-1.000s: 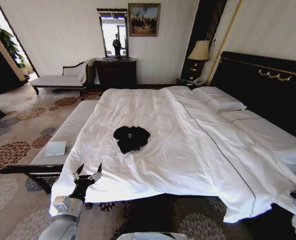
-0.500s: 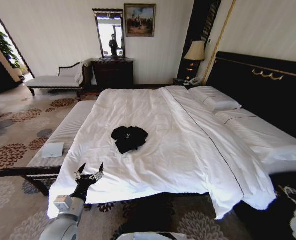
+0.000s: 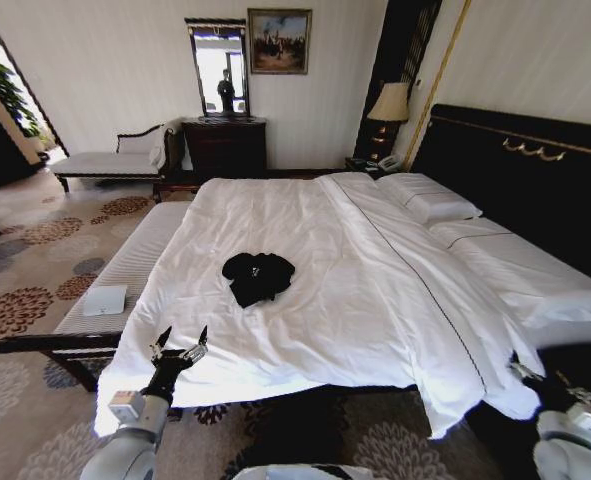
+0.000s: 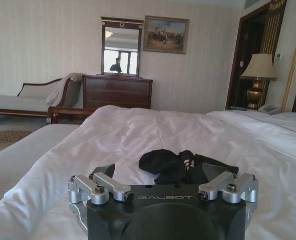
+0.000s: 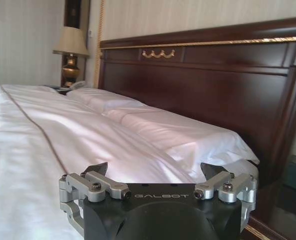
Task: Fold the clothes on the bed.
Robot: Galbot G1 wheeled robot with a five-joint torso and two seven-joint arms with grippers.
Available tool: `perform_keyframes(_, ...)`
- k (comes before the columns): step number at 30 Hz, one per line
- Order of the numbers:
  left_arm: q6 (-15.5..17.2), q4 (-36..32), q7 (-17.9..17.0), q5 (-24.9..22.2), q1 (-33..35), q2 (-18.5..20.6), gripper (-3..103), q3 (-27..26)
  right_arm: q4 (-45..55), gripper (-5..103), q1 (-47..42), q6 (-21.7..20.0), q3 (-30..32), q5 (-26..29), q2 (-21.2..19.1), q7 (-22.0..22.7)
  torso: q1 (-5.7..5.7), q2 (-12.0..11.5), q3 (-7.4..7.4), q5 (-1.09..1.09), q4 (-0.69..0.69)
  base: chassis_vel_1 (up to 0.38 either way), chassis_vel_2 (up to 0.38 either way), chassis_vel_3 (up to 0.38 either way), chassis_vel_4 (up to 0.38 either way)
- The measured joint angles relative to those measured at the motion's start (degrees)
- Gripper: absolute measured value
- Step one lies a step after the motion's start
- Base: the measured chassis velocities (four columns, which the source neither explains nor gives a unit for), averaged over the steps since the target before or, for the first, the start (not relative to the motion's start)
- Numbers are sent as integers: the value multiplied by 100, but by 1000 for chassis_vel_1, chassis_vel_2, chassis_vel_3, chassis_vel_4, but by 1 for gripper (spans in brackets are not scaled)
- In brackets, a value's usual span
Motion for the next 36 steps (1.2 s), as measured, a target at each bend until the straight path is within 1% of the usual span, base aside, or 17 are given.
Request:
perform_keyframes(1, 0, 0, 0, 0, 0, 0, 98, 0, 0, 100, 0, 0, 0, 0, 0, 0, 0, 0, 0, 0, 0, 0, 0, 0, 0)
perform_keyframes(6, -2, -51, 0, 16, 35, 16, 98, -7, 462, 100, -170, -5, -252, -303, 265, 0, 0, -1, 1, 2, -2, 0, 0, 0, 0)
perform_keyframes(16, -21, -26, 0, 130, 64, -28, 98, 115, 669, 100, -409, 120, -562, -515, 556, -91, 0, -1, 0, 3, -3, 92, 80, -76, -87)
perform_keyframes(22, -21, -25, -18, 123, 47, 9, 98, 95, 737, 100, -421, 213, -712, -511, 591, -174, 0, 0, 0, 0, 0, 195, 179, -191, -185)
perform_keyframes(25, -21, -17, -21, 119, 48, 10, 98, 85, 745, 100, -432, 262, -768, -510, 593, -209, 0, 0, 0, -2, -2, 102, 89, -91, -110)
perform_keyframes(29, -21, -7, -18, 118, 52, -20, 98, 89, 772, 100, -455, 297, -862, -516, 607, -265, 0, 0, -1, 0, -1, 17, 12, -8, -14)
perform_keyframes(30, -21, -5, -16, 119, 54, -26, 98, 93, 777, 100, -459, 300, -876, -523, 611, -272, 0, 0, 0, 1, -2, 0, 0, 0, 0)
perform_keyframes(31, -21, 2, -11, 122, 56, -35, 98, 99, 782, 100, -468, 305, -911, -550, 620, -296, 0, -1, 1, 8, 0, 0, 0, 0, 0)
perform_keyframes(36, -21, 11, -6, 122, 47, -28, 98, 98, 790, 100, -490, 312, -941, -616, 627, -328, 1, -1, 1, 4, -2, -27, -13, 18, 11)
